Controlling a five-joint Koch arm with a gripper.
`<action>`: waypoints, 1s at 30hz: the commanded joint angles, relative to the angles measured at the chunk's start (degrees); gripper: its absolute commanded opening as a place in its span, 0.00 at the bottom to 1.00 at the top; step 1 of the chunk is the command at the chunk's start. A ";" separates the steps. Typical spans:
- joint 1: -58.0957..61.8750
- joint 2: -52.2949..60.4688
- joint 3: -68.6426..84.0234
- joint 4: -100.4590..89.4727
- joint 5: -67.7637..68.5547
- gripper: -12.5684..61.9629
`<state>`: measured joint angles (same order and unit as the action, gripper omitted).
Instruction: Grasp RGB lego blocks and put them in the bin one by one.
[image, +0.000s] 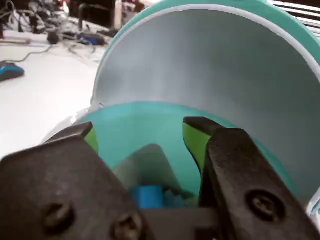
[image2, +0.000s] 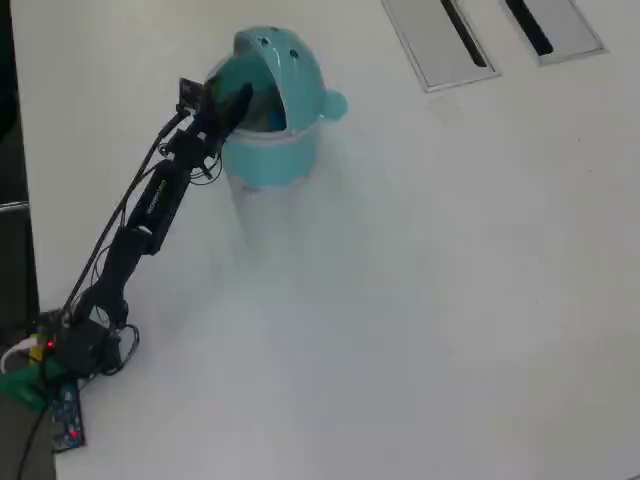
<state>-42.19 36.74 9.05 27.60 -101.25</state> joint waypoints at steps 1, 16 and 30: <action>0.79 3.16 -5.27 1.67 0.35 0.60; 2.90 2.99 -20.83 17.40 0.44 0.59; 3.96 7.65 -20.83 20.21 0.44 0.60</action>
<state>-38.23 39.81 -8.53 47.90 -101.25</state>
